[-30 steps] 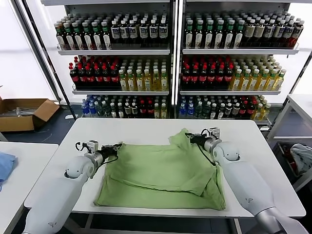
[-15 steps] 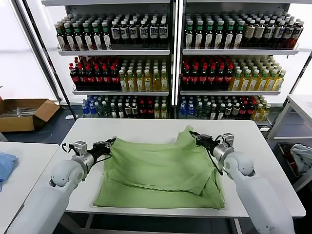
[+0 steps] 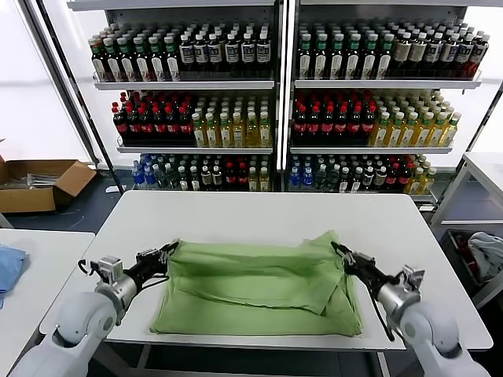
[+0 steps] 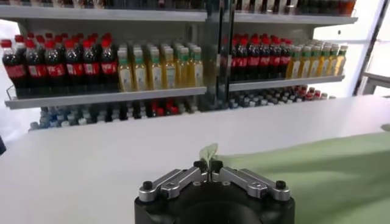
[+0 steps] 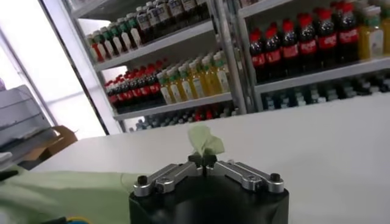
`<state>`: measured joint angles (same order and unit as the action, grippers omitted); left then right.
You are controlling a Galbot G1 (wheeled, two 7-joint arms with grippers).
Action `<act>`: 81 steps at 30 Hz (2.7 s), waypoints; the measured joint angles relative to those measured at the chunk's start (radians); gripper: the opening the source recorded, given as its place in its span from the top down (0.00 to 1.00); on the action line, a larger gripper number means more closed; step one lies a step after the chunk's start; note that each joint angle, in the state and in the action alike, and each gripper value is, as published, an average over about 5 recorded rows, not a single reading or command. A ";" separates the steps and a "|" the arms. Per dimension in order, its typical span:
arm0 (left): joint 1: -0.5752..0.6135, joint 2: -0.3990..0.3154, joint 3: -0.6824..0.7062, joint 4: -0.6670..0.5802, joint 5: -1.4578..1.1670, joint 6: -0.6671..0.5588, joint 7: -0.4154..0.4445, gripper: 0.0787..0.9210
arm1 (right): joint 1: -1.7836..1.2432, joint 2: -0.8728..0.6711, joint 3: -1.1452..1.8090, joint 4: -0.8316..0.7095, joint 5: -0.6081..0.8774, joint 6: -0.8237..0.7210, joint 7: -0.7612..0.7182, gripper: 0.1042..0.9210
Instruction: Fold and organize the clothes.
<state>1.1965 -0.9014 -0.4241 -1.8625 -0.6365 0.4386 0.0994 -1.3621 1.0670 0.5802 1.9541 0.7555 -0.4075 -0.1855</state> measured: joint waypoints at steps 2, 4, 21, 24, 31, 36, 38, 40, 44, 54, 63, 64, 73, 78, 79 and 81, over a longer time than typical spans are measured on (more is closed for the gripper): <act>0.039 -0.002 -0.010 -0.013 0.014 -0.001 0.003 0.98 | -0.050 0.010 0.015 0.024 -0.014 0.003 0.004 0.99; 0.071 -0.004 -0.019 -0.022 0.030 0.000 0.005 0.98 | -0.089 0.016 0.030 0.042 -0.028 0.006 0.010 0.94; 0.242 -0.065 -0.102 -0.141 0.061 0.022 -0.127 0.48 | -0.238 0.031 0.208 0.073 -0.070 0.147 -0.036 0.36; 0.263 -0.104 -0.089 -0.152 0.062 0.012 -0.187 0.37 | -0.256 0.041 0.223 0.072 -0.078 0.166 -0.048 0.25; 0.275 -0.189 -0.041 -0.151 0.059 -0.001 -0.325 0.16 | -0.275 0.051 0.253 0.075 -0.080 0.197 -0.063 0.12; 0.268 -0.228 -0.007 -0.136 0.049 -0.006 -0.396 0.12 | -0.284 0.052 0.272 0.075 -0.076 0.211 -0.068 0.12; 0.267 -0.238 0.005 -0.133 0.048 -0.010 -0.415 0.12 | -0.287 0.054 0.276 0.075 -0.075 0.216 -0.069 0.12; 0.266 -0.245 0.016 -0.133 0.049 -0.016 -0.430 0.14 | -0.288 0.057 0.279 0.074 -0.073 0.219 -0.069 0.12; 0.270 -0.253 0.038 -0.132 0.056 -0.029 -0.449 0.26 | -0.288 0.060 0.281 0.074 -0.071 0.224 -0.070 0.12; 0.279 -0.258 0.070 -0.112 0.101 -0.074 -0.458 0.61 | -0.277 0.056 0.276 0.066 -0.069 0.230 -0.066 0.12; 0.267 -0.260 0.054 -0.094 0.124 -0.116 -0.436 0.91 | -0.237 0.038 0.262 0.053 -0.061 0.223 -0.050 0.12; 0.264 -0.258 0.048 -0.095 0.123 -0.118 -0.431 0.94 | -0.231 0.035 0.261 0.053 -0.059 0.221 -0.047 0.12; 0.244 -0.180 -0.114 -0.103 0.064 -0.092 -0.313 0.98 | -0.193 0.013 0.263 0.068 -0.038 0.211 -0.034 0.12; 0.221 -0.090 -0.251 -0.056 0.021 -0.080 -0.216 0.98 | -0.183 0.007 0.260 0.077 -0.031 0.210 -0.034 0.12; 0.215 -0.068 -0.274 -0.042 0.014 -0.079 -0.198 0.98 | -0.182 0.005 0.259 0.079 -0.030 0.211 -0.035 0.12; 0.201 -0.025 -0.311 -0.016 0.002 -0.077 -0.168 0.98 | -0.182 0.002 0.261 0.083 -0.026 0.211 -0.036 0.12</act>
<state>1.3977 -0.9263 -0.7349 -1.8782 -0.6343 0.3614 -0.0686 -1.5441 1.0688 0.8409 2.0373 0.7295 -0.1965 -0.2212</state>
